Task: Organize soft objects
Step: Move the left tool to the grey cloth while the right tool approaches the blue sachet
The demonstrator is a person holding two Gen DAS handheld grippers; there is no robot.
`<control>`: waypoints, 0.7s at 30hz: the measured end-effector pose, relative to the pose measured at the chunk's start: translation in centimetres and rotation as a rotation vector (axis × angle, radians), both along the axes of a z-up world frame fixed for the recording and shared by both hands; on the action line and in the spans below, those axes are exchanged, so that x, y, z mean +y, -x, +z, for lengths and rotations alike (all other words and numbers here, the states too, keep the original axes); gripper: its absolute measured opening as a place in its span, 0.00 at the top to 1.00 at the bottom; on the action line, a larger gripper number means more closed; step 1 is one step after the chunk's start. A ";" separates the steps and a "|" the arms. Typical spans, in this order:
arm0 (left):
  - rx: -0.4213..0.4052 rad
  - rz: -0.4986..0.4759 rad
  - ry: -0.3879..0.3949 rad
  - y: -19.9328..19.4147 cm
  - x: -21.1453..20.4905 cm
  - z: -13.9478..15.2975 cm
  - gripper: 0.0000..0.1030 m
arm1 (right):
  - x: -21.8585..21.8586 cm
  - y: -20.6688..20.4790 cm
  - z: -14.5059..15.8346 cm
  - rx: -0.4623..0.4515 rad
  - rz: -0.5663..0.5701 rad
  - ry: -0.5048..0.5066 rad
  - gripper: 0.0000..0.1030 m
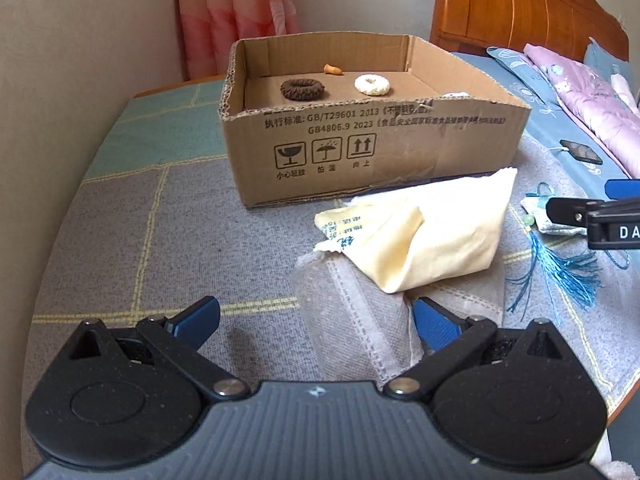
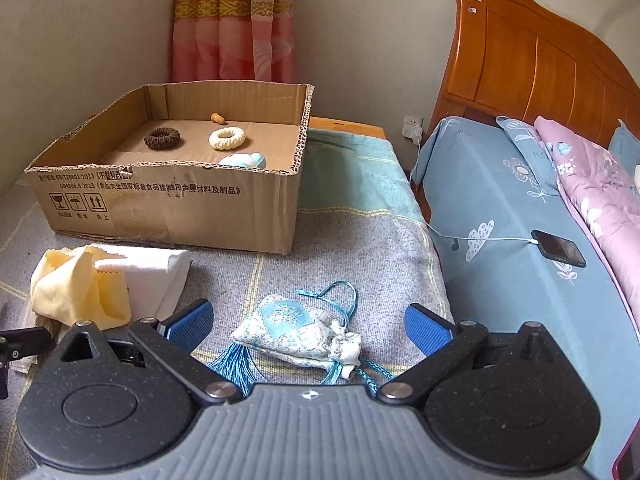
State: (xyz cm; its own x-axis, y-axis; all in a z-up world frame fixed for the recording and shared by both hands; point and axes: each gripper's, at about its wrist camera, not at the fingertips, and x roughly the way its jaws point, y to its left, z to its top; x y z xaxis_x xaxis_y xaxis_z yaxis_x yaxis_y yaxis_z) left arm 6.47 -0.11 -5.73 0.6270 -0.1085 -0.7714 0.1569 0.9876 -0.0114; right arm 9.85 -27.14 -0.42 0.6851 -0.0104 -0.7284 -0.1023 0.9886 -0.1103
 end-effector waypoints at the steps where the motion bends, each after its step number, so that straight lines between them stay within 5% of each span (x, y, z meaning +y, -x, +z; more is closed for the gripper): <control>1: 0.006 0.004 -0.002 0.0 0.2 -0.1 0.01 | -0.1 0.0 -0.1 0.003 -0.001 -0.002 0.00; 8: 0.009 0.050 -0.127 0.4 1.9 0.2 0.01 | -0.3 -0.2 -0.5 0.013 0.003 -0.003 0.00; 21: 0.049 -0.001 -0.020 -0.5 2.1 -0.9 0.01 | -1.2 0.2 -3.0 0.076 0.040 -0.023 0.00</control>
State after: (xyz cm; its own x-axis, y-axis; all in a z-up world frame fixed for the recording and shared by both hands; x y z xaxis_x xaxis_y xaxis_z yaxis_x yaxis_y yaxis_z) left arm 6.97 1.94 -6.63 0.5885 -0.0935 -0.8030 0.1575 0.9875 0.0005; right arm 9.63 -28.30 -3.41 0.6277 0.0336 -0.7777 -0.1491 0.9858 -0.0778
